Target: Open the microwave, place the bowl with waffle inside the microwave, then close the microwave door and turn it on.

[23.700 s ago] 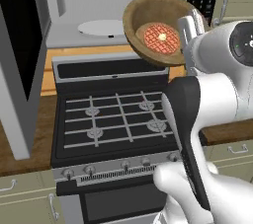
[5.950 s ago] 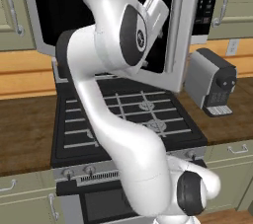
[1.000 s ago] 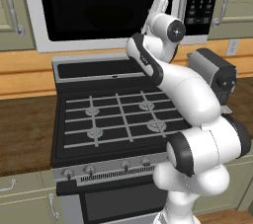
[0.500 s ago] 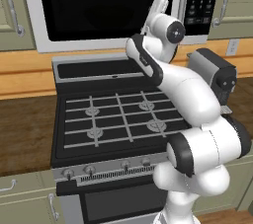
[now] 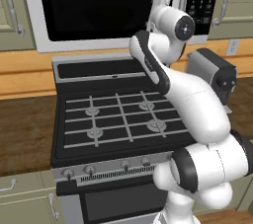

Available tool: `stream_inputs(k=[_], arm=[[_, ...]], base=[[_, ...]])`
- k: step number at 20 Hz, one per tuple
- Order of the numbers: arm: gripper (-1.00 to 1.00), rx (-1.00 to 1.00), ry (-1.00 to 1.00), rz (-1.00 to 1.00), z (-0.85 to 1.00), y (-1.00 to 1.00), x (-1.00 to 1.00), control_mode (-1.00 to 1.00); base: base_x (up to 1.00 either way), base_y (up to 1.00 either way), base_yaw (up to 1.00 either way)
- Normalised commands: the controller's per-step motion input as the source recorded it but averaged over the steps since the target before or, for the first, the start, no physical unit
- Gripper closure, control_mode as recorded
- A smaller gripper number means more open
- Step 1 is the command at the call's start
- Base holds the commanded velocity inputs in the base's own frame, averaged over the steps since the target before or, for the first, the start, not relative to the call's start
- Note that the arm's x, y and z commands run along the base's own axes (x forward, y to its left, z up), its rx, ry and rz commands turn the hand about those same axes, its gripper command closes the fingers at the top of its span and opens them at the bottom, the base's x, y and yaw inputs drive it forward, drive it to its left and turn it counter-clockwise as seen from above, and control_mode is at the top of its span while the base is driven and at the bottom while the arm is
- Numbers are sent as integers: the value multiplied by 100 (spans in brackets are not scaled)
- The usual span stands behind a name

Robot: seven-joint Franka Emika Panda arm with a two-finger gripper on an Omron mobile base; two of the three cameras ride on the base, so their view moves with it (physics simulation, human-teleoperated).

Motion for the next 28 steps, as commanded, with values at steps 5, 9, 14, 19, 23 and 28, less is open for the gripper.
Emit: stream_inputs(k=[5,9,14,19,23,28], arm=[[-100,-27,1,9,28,-13,-59,-100],[-100,-32,2,13,3,-17,-73,-100],[-100,-37,0,19,-7,-40,-69,-100],[-100,-40,0,22,-17,-44,-74,-100],[-100,-43,-2,18,-23,-43,-55,-100],[-100,-45,-6,15,-20,-46,-42,-100]], base=[[0,0,0],[0,0,0],[0,0,0],[0,0,0],[0,0,0],[0,0,0]])
